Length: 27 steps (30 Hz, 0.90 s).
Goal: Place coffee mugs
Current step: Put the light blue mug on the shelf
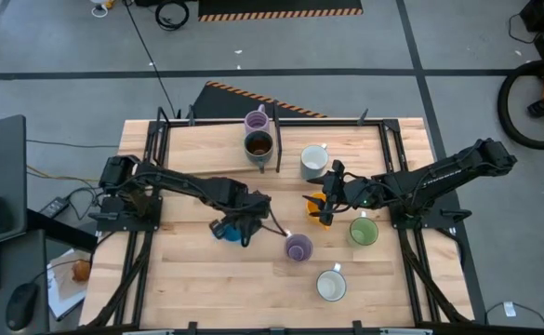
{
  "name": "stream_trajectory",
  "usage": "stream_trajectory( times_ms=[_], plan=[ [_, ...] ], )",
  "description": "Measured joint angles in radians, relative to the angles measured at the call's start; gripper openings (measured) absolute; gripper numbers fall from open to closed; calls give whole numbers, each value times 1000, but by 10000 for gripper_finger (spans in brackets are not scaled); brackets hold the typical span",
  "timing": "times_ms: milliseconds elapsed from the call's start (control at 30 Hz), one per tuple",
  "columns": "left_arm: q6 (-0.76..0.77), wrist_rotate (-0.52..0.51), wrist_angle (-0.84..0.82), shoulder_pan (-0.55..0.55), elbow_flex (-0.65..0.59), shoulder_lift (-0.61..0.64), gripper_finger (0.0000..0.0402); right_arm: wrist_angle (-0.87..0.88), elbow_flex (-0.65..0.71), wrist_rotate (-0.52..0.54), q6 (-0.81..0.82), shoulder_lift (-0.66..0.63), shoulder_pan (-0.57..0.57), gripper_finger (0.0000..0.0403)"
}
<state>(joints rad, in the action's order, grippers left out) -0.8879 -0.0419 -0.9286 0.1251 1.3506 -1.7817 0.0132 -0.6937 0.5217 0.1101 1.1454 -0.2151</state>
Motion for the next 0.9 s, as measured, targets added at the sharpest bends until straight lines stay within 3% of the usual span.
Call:
stream_trajectory(
  times_ms=[133, 433, 667, 900],
  plan=[
    [-207, 1, 9, 7, 0, 0, 32, 0, 0, -1, 0, 0, 0, 229],
    [-436, -58, 38, 68, -2, -3, 47, 0, 0, -2, 0, 0, 0, 229],
    [-487, -109, 47, 116, -2, -4, 54, 0, 0, -2, 0, 0, 0, 229],
    [-443, -118, 51, 136, -3, -5, 118, 0, 0, -2, 2, 0, 0, 229]
  ],
)
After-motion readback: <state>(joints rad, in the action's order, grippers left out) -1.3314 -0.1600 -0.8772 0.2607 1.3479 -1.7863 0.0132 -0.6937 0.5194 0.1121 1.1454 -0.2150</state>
